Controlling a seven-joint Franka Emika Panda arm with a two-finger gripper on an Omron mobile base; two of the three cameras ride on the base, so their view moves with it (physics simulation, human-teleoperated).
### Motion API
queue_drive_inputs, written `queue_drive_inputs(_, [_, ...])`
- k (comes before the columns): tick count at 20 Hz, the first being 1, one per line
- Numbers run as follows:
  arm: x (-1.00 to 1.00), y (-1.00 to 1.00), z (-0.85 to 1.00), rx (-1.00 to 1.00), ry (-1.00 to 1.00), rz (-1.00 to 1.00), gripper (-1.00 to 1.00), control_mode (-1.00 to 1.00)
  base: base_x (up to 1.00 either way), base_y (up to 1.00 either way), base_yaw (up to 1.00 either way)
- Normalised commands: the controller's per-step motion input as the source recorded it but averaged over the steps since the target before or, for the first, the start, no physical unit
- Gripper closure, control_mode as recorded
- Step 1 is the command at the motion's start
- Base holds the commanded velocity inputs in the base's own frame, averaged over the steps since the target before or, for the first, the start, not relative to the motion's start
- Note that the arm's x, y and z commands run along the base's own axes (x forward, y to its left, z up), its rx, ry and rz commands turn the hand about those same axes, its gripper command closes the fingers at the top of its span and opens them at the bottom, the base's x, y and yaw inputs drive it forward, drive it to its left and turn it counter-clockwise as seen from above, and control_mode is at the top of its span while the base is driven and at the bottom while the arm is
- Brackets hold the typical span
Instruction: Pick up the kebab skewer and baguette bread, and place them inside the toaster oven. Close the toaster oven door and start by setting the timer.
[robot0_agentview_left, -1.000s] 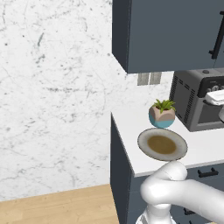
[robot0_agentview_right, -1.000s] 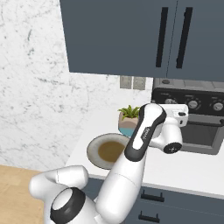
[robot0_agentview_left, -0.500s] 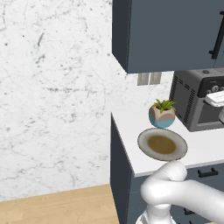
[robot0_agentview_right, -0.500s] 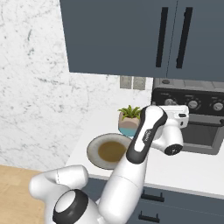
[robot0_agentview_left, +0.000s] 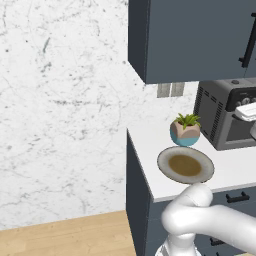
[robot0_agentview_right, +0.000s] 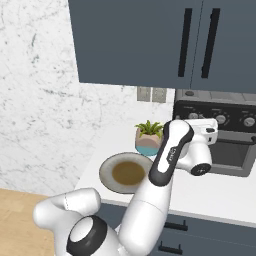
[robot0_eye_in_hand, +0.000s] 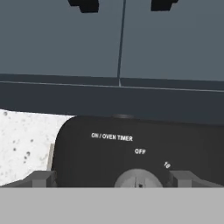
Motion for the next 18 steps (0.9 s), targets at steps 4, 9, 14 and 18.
queue_drive_inputs(4, [0.10, 0.00, 0.00, -0.02, -0.05, 0.00, -1.00, -1.00, 0.00, 0.00, 0.00])
queue_drive_inputs(9, [0.04, 0.00, -0.02, -0.03, -0.05, 0.00, -1.00, -1.00, 0.00, 0.00, 0.00])
queue_drive_inputs(14, [0.01, -0.12, -0.02, -0.03, -0.03, 0.00, -1.00, -1.00, 0.00, 0.00, 0.00])
queue_drive_inputs(18, [0.00, -0.09, -0.01, -0.03, -0.01, 0.00, -1.00, -1.00, 0.00, 0.00, 0.00])
